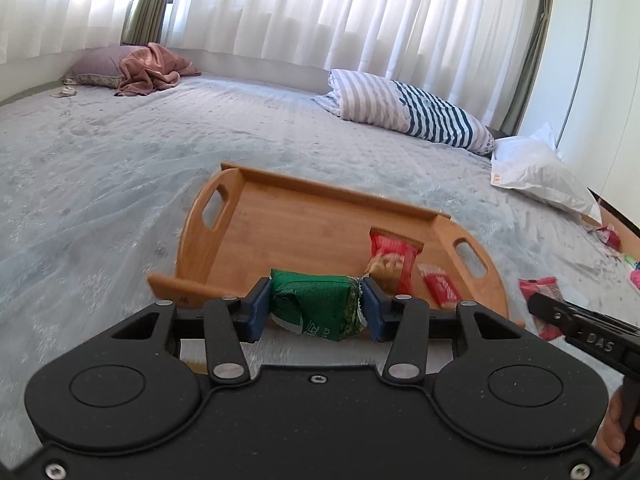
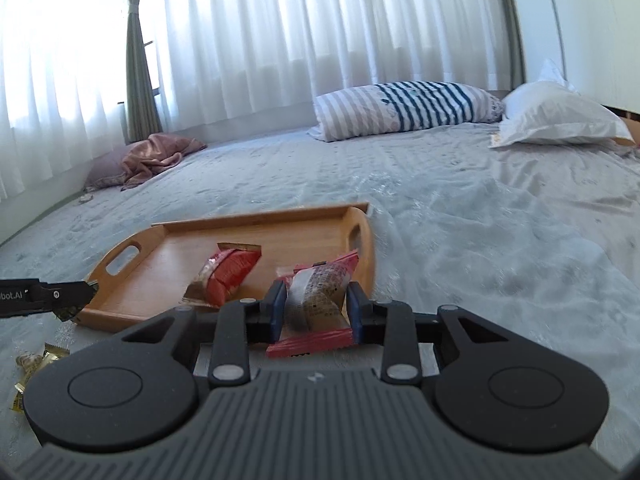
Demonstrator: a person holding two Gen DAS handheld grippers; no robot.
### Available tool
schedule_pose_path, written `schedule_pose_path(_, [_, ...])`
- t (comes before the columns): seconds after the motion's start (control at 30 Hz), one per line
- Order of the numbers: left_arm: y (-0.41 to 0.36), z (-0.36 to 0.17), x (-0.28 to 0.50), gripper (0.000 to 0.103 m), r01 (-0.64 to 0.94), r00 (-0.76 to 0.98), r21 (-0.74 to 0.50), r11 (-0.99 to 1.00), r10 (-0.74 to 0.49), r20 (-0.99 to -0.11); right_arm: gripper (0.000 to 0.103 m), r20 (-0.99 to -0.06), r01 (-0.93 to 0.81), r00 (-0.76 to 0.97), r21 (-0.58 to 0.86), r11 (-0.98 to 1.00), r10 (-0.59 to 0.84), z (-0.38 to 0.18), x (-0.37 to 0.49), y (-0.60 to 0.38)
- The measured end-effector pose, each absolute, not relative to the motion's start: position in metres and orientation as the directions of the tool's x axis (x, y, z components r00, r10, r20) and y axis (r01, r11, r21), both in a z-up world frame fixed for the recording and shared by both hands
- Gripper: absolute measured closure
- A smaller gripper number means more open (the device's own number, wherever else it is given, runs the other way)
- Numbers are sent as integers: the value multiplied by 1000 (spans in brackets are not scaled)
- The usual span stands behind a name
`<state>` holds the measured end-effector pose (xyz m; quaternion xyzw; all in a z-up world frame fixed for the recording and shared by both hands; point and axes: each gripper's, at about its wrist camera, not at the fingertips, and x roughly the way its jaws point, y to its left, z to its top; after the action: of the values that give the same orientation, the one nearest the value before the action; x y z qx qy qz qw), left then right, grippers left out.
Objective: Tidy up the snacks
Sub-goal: 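Carry the green packet onto the tray with the left tool while the right tool places the pastry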
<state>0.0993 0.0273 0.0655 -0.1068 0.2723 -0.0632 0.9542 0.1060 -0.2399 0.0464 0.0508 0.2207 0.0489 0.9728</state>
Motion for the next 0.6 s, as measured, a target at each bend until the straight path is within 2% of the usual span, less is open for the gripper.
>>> schedule_pose_path(0.17, [26, 63, 135, 58, 56, 824, -259, 964, -191, -533, 66, -481, -115, 870, 21, 993, 111, 45, 155, -235])
schedule_pose_path(0.37, [19, 51, 174, 58, 57, 791, -254, 966, -198, -579, 66, -574, -151, 801, 83, 985, 171, 34, 196, -241])
schedule_pose_path(0.6, [3, 35, 202, 58, 64, 776, -183, 981, -165, -609, 66, -621, -143, 773, 30, 989, 131, 23, 217, -238])
